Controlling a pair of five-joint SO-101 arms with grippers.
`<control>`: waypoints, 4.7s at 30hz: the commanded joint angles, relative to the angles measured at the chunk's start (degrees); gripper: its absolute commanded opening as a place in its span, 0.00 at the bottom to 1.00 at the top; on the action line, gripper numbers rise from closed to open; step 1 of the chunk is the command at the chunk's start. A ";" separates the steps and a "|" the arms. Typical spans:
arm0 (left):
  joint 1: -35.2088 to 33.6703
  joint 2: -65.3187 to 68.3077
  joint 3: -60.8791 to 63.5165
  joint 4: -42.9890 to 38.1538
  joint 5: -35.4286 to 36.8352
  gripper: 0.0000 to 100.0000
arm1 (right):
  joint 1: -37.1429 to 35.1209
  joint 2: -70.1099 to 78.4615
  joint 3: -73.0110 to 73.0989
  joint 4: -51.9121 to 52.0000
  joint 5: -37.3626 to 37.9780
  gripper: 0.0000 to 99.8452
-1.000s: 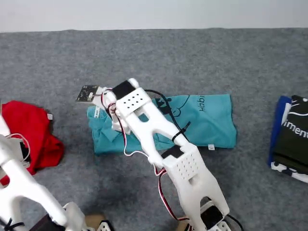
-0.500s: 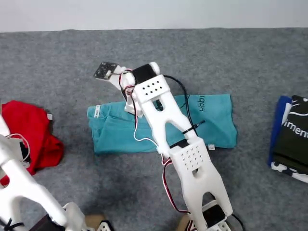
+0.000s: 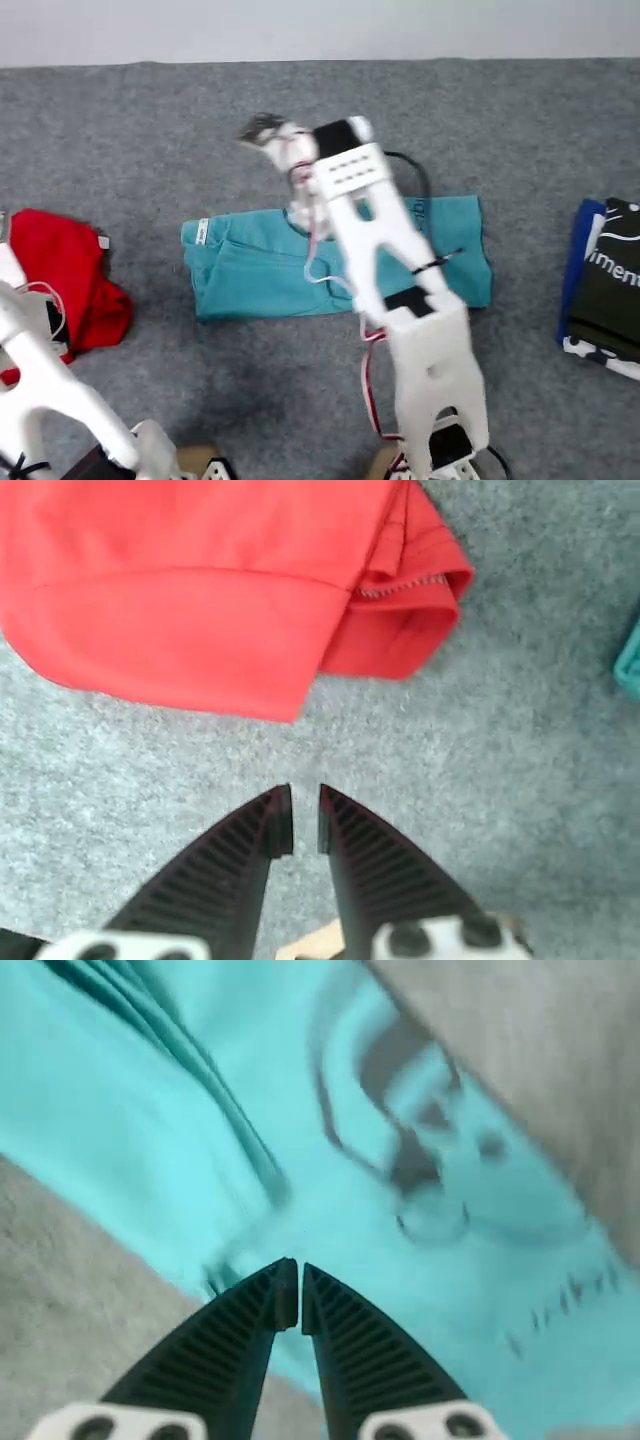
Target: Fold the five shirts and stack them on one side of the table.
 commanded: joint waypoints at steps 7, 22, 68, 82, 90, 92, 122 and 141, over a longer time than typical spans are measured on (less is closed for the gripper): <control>-0.09 -2.11 -2.33 4.04 -4.92 0.05 | 20.70 -6.46 7.38 -3.38 0.44 0.01; -0.18 -3.43 -8.57 6.59 -5.27 0.05 | 27.47 11.03 2.37 -28.09 9.85 0.01; 7.21 -21.27 0.40 6.51 -5.27 0.05 | 26.68 24.13 -9.49 -2.15 -25.23 0.26; 7.21 -21.27 0.40 6.51 -5.27 0.05 | 25.19 14.81 -9.58 2.07 -14.07 0.01; 7.21 -21.63 0.40 6.51 -5.27 0.05 | 11.91 4.53 -9.23 2.24 -12.66 0.01; 7.21 -21.63 0.40 6.42 -5.27 0.05 | 8.22 3.38 -9.23 2.24 -12.66 0.01; 7.30 -21.71 4.88 6.42 -5.36 0.05 | -20.35 10.86 -9.58 -6.64 -12.57 0.01; 7.30 -21.71 4.79 5.63 -5.10 0.05 | -21.58 8.13 -31.21 2.42 -8.44 0.17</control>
